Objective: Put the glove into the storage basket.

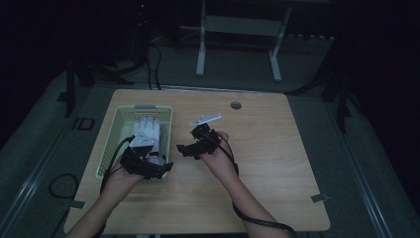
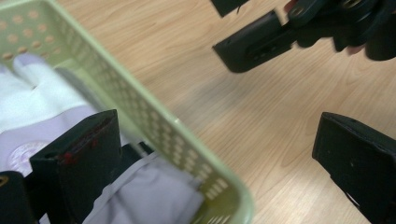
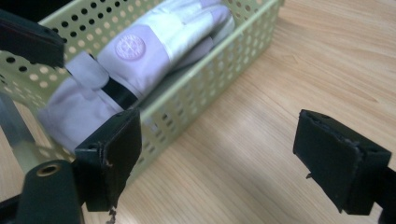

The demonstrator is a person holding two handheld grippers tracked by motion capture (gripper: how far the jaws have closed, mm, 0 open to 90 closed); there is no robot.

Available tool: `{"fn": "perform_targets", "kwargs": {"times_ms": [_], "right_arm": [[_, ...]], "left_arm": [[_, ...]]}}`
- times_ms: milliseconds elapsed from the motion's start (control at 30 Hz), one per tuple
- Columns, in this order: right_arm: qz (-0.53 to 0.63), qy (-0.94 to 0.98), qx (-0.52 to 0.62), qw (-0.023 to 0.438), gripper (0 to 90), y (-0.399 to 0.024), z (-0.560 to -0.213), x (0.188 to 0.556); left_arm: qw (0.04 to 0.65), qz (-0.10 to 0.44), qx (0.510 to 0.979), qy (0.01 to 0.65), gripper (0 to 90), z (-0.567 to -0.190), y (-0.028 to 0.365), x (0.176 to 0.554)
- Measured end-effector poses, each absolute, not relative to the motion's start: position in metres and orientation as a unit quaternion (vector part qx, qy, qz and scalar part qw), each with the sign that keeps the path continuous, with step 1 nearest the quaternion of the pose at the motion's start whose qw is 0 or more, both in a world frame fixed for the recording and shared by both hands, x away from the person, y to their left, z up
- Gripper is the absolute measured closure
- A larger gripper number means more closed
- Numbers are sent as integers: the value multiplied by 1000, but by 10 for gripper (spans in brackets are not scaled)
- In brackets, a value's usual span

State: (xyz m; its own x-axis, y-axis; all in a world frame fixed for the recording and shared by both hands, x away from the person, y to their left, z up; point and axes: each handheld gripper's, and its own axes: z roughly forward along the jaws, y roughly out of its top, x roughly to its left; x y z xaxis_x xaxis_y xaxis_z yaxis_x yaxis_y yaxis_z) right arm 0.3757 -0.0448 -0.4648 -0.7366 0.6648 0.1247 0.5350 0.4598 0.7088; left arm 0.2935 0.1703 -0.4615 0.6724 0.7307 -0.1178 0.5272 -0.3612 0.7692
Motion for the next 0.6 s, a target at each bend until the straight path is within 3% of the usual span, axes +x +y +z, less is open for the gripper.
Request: {"fn": "perform_targets", "kwargs": {"times_ms": [600], "right_arm": [[380,848,359,87,140,-95,-483,363]], "left_arm": [[421,117,833,339,18,-464,127,282]]}}
